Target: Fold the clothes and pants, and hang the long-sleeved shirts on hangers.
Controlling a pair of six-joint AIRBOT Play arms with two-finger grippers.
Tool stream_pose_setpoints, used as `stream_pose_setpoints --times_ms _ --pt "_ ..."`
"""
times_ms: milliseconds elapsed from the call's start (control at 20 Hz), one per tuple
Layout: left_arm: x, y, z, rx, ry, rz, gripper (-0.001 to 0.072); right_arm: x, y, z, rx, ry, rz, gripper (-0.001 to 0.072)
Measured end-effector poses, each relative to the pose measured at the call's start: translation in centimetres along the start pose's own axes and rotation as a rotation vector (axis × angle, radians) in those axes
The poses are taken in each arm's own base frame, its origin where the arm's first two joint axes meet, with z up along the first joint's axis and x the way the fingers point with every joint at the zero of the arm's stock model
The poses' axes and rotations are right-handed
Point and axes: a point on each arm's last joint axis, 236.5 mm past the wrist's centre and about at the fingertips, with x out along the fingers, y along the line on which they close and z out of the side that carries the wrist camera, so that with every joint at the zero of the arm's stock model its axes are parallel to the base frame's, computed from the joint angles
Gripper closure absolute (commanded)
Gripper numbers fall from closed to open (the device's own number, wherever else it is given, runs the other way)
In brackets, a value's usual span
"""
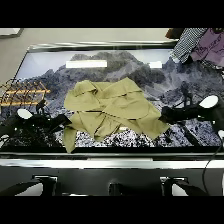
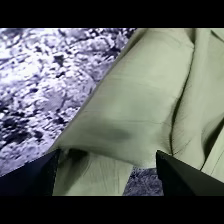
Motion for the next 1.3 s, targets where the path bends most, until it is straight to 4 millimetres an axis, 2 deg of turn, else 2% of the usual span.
stream_pose_setpoints --times_ms 150,200,300,450,500,600,700,750,850,950,1050,1150,1200,1300 --pt "1.4 -0.7 0.0 0.014 -0.003 -0.004 0.0040 -2.1 0.8 0.0 0.000 -0.057 -0.008 0.0686" --pt "1.9 -0.9 0.0 0.018 -0.003 -0.004 0.0122 -2.5 1.0 0.0 0.004 -0.068 -0.008 0.0686" --pt "2.8 -1.2 -0.1 0.027 0.000 0.000 0.0689 -3.0 1.3 0.0 0.016 -0.084 -0.006 0.0686" --pt "3.2 -1.7 0.2 0.041 -0.008 -0.003 0.0690 -3.5 2.5 0.4 0.038 -0.112 0.039 0.0687" --pt "2.7 -2.2 0.9 0.050 -0.026 -0.011 0.0691 -3.8 3.2 1.0 0.042 -0.136 0.065 0.0687" --pt "0.1 -4.1 3.6 0.089 -0.105 -0.040 0.0690 -5.4 5.2 3.3 0.044 -0.228 0.126 0.0688" --pt "-5.1 -7.0 7.5 0.149 -0.238 -0.079 0.0690 -9.2 7.8 6.9 0.009 -0.384 0.178 0.0688" --pt "-8.9 -8.8 9.6 0.184 -0.324 -0.103 0.0690 -12.0 9.4 8.9 -0.022 -0.480 0.199 0.0688" --pt "-17.7 -12.2 12.8 0.252 -0.517 -0.148 0.0690 -19.0 12.7 12.2 -0.085 -0.686 0.238 0.0687" --pt "-27.9 -15.3 14.0 0.317 -0.734 -0.187 0.0690 -27.2 16.0 13.9 -0.158 -0.903 0.255 0.0687" --pt "-37.5 -17.3 12.9 0.361 -0.934 -0.206 0.0690 -35.5 18.9 13.6 -0.229 -1.103 0.253 0.0687" --pt "-45.5 -18.3 10.1 0.378 -1.112 -0.209 0.0689 -43.3 20.9 11.3 -0.281 -1.290 0.235 0.0687" --pt "-48.8 -18.4 8.2 0.376 -1.191 -0.201 0.0689 -46.5 21.6 9.6 -0.298 -1.372 0.226 0.0687" --pt "-53.3 -18.4 4.5 0.370 -1.309 -0.186 0.0689 -51.8 22.3 5.5 -0.320 -1.509 0.207 0.0687"
